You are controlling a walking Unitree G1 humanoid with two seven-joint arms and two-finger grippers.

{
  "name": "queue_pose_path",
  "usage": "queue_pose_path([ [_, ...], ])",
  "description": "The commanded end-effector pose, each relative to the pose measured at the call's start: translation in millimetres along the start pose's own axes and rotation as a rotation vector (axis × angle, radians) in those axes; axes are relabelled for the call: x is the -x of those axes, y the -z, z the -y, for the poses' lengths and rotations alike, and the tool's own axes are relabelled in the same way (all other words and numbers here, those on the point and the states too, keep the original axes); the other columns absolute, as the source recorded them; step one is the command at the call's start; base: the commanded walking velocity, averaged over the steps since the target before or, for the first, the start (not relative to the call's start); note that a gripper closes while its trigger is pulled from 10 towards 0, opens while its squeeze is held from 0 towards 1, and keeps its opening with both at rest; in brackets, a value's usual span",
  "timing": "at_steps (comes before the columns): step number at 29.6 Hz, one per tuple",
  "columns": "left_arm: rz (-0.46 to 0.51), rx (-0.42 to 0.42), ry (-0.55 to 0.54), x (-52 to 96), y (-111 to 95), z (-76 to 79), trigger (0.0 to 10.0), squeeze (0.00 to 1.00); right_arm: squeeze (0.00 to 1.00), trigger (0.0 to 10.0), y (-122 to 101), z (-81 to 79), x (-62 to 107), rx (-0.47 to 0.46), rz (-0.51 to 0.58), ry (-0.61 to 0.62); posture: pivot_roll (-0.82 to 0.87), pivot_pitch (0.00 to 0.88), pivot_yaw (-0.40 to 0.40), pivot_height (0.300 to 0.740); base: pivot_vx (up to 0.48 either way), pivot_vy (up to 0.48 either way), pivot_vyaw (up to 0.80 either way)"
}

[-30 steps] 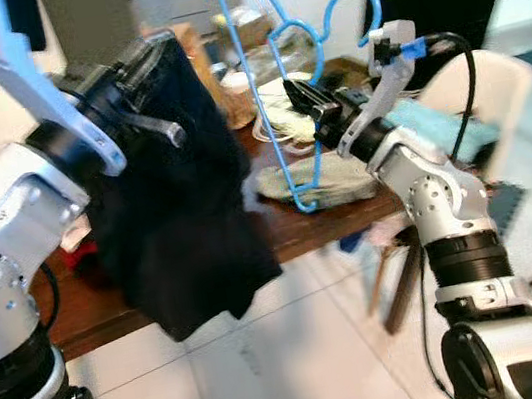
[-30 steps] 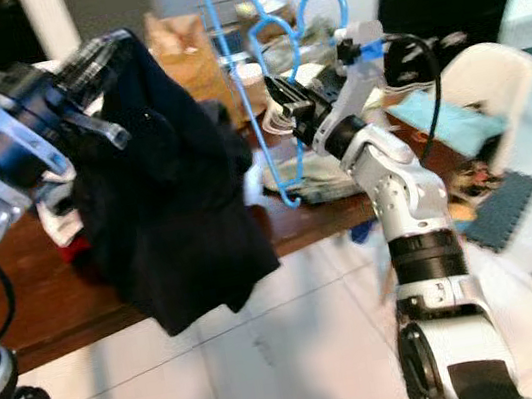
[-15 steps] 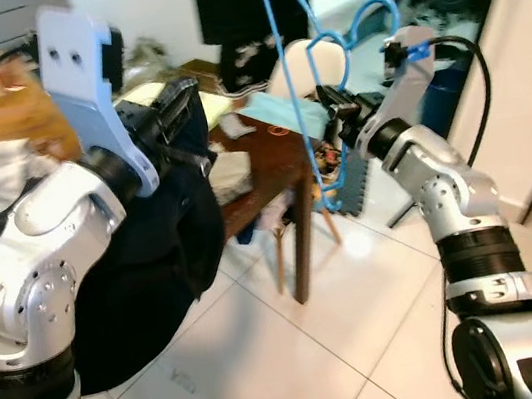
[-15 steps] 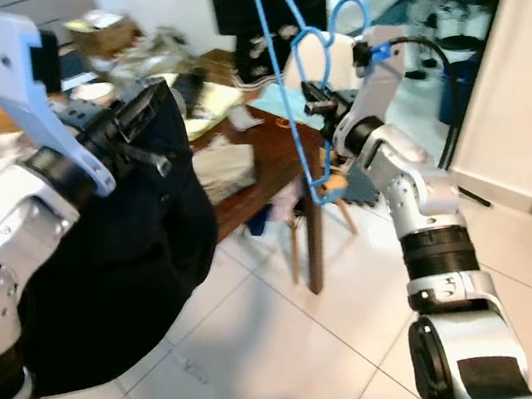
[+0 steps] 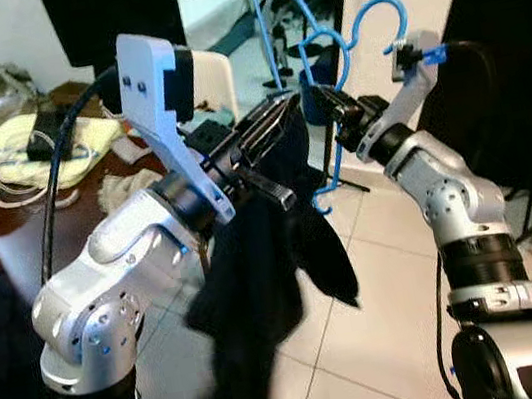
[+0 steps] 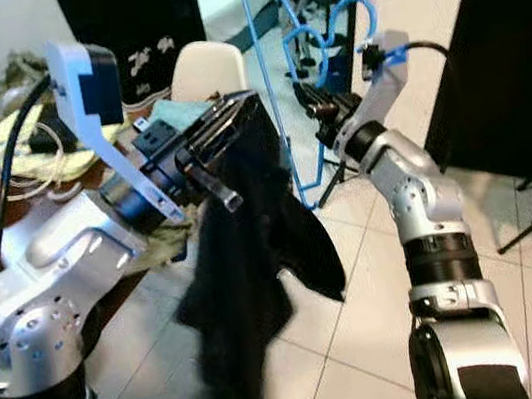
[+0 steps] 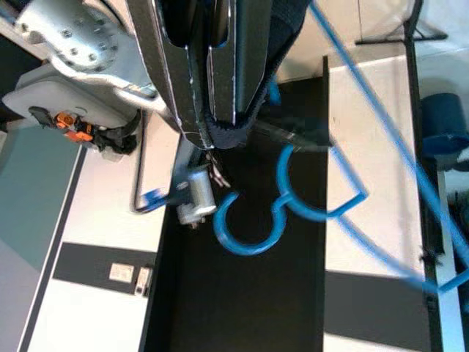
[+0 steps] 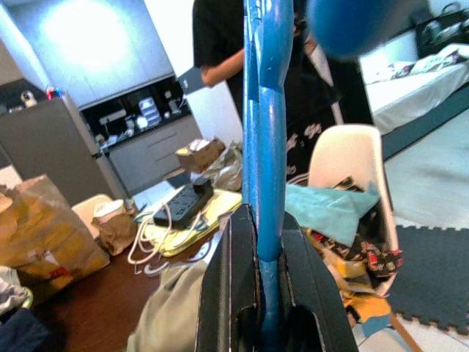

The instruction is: Hang hanger

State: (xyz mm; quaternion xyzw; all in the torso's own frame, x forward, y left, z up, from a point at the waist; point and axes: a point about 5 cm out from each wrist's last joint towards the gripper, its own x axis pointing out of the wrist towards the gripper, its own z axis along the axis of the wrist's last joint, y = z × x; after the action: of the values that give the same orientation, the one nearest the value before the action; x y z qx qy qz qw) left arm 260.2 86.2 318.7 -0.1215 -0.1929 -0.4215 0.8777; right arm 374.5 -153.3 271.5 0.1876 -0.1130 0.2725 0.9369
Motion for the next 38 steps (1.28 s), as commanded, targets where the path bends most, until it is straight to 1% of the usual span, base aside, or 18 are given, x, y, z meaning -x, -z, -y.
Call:
queue_pose_path([
  [1,0.035,-0.005,-0.013,1.1,-4,-2.8,10.0,0.0,0.0,10.0,2,2.4,2.5,0.001,-0.008,0.005,0.07,0.0,-0.026,0.74,0.0,0.0,-0.77],
  [6,0.01,-0.036,-0.073,6.7,-1,-15.7,10.0,0.0,0.0,10.0,6,2.4,4.3,0.011,-0.025,0.002,0.07,0.0,-0.024,0.74,0.0,0.0,-0.77],
  [7,-0.011,-0.066,-0.121,9.3,3,-22.4,10.0,0.0,0.0,10.0,6,3.6,5.3,0.017,-0.027,0.007,0.06,0.0,-0.024,0.74,0.0,0.0,-0.77],
  [8,-0.08,-0.154,-0.217,13.8,10,-36.4,10.0,0.0,0.0,10.0,6,6.5,6.7,0.029,-0.034,0.023,0.06,0.0,-0.026,0.74,0.0,0.0,-0.77],
  [9,-0.08,-0.154,-0.217,13.8,10,-36.4,10.0,0.0,0.0,10.0,6,6.5,6.7,0.029,-0.034,0.023,0.06,0.0,-0.026,0.74,0.0,0.0,-0.77],
  [12,-0.169,-0.3,-0.298,20.1,18,-50.1,10.0,0.0,0.0,10.0,9,8.5,7.1,0.059,-0.055,0.033,0.06,0.0,-0.026,0.74,0.0,0.0,-0.77],
  [14,-0.186,-0.32,-0.329,24.3,20,-54.9,10.0,0.0,0.0,10.0,10,8.6,7.3,0.064,-0.058,0.034,0.05,0.0,-0.021,0.74,0.0,0.0,-0.77],
  [15,-0.215,-0.356,-0.4,35.9,25,-65.6,10.0,0.0,0.0,10.0,12,9.7,7.4,0.077,-0.065,0.054,0.05,0.0,-0.023,0.74,0.0,0.0,-0.58],
  [16,-0.223,-0.334,-0.46,47.1,30,-74.7,10.0,0.0,0.0,10.0,15,10.3,7.4,0.08,-0.074,0.064,0.04,0.0,-0.018,0.74,0.0,0.0,0.0],
  [19,-0.223,-0.334,-0.46,47.1,30,-74.7,10.0,0.0,0.0,10.0,15,10.3,7.4,0.08,-0.074,0.064,0.04,0.0,-0.018,0.74,0.0,0.0,0.0],
  [20,-0.236,-0.327,-0.501,56.3,36,-81.3,10.0,0.0,0.0,10.0,18,10.5,7.6,0.085,-0.082,0.071,0.04,0.0,-0.017,0.74,0.0,0.0,0.0],
  [23,-0.228,-0.312,-0.518,60.4,36,-83.7,10.0,0.0,0.0,10.0,20,9.9,8.8,0.078,-0.087,0.07,0.05,0.0,-0.022,0.74,0.0,0.0,0.0],
  [30,-0.217,-0.364,-0.506,55.4,32,-85.8,10.0,0.0,0.0,10.0,24,8.6,12.6,0.087,-0.113,0.04,0.04,0.0,-0.027,0.74,0.0,0.0,0.0],
  [31,-0.223,-0.41,-0.494,48.8,30,-85.2,10.0,0.0,0.0,10.0,24,9.7,12.8,0.132,-0.135,0.032,0.04,0.0,-0.027,0.74,0.0,0.0,0.0],
  [33,-0.223,-0.41,-0.494,48.8,30,-85.2,10.0,0.0,0.0,10.0,24,9.7,12.8,0.132,-0.135,0.032,0.04,0.0,-0.027,0.74,0.0,0.0,0.0],
  [34,-0.212,-0.47,-0.495,42.8,27,-84.9,10.0,0.0,0.0,10.0,25,11.4,12.8,0.166,-0.161,0.034,0.04,0.0,-0.025,0.74,0.0,0.0,-0.8],
  [35,-0.204,-0.486,-0.476,38.3,26,-85.8,10.0,0.0,0.0,10.0,26,11.9,13.0,0.185,-0.176,0.03,0.04,0.0,-0.023,0.74,0.0,0.0,-0.79],
  [38,-0.203,-0.463,-0.436,37.2,26,-89.4,10.0,0.0,0.0,10.0,30,10.8,13.4,0.192,-0.189,0.02,0.03,0.0,-0.018,0.74,0.0,0.0,-0.79],
])
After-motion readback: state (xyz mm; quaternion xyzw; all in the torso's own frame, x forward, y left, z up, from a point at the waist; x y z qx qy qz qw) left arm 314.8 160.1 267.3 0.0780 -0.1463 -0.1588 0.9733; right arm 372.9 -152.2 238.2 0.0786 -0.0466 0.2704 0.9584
